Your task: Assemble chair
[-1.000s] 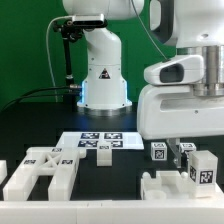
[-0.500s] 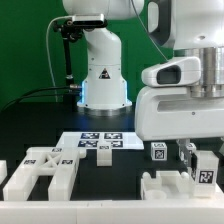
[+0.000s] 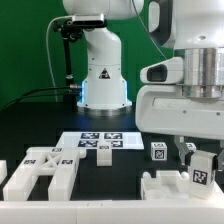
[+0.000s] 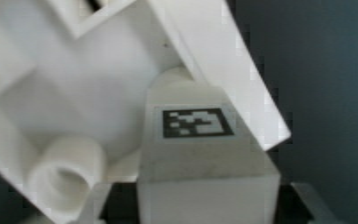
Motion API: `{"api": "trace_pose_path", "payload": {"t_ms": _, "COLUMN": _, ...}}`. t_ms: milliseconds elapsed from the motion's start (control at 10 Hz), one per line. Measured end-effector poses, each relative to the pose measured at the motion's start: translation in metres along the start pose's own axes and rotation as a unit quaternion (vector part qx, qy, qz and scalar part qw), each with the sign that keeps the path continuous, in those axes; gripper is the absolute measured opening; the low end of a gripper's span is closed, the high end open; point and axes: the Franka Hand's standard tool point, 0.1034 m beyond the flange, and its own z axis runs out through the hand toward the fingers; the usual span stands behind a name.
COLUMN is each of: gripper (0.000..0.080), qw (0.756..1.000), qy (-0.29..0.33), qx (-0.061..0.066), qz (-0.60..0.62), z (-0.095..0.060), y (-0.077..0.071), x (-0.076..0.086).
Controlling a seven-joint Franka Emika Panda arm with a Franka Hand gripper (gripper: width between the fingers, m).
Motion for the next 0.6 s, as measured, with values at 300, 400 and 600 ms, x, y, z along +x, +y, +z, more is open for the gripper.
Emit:
{"api": "trace_pose_path", "payload": {"t_ms": 300, "gripper": 0.0288, "qw": 0.983, "qy": -0.015, "qx": 0.007, "qz": 0.184, "z": 0.0012, "y": 0.0046, "x": 0.0019}}
{"api": "trace_pose_path", "payload": {"t_ms": 400, "gripper": 0.0288, "qw": 0.970, "qy": -0.018, "qx": 0.006, "qz": 0.241, "z": 0.0013, "y": 0.0055, "x": 0.0013}}
{"api": "trace_pose_path", "payload": {"t_ms": 600, "gripper": 0.0288, "qw": 0.961, "qy": -0.020, "qx": 0.004, "qz": 0.277, "z": 0.0015, "y": 0.0055, "x": 0.0000}}
